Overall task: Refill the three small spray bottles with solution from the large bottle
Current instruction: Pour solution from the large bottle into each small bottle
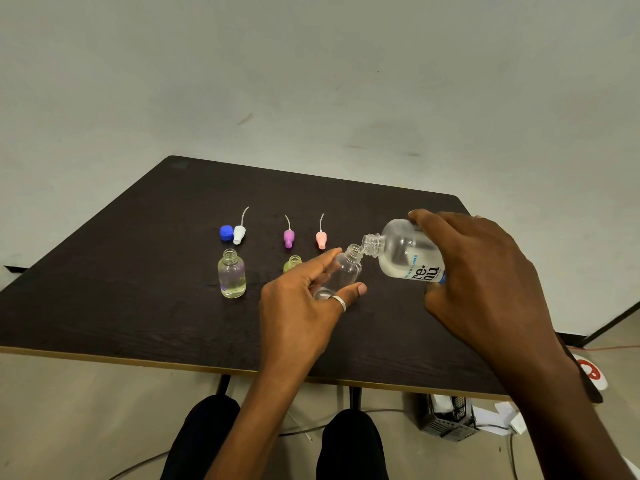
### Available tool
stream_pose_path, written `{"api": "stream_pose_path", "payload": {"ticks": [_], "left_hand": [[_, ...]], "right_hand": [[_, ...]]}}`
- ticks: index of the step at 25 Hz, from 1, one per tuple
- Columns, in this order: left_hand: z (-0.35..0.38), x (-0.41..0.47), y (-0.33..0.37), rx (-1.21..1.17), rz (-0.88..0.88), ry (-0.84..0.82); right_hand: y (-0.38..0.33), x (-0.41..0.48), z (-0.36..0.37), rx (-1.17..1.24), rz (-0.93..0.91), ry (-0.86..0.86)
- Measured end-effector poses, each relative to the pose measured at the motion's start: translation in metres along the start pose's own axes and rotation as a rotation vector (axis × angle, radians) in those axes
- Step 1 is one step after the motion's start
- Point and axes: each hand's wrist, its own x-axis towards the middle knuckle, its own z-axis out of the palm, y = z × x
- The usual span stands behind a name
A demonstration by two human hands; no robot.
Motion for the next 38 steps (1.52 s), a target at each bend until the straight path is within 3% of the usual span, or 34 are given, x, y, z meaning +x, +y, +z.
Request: {"api": "stream_pose_path", "payload": {"ticks": [38], "left_hand": [[0.0021,-0.0010,-0.0046,0.001,0.016,0.019]], "right_hand": [[-0.0010,0.0007,-0.0017,-0.016,-0.002,-0.043]]}}
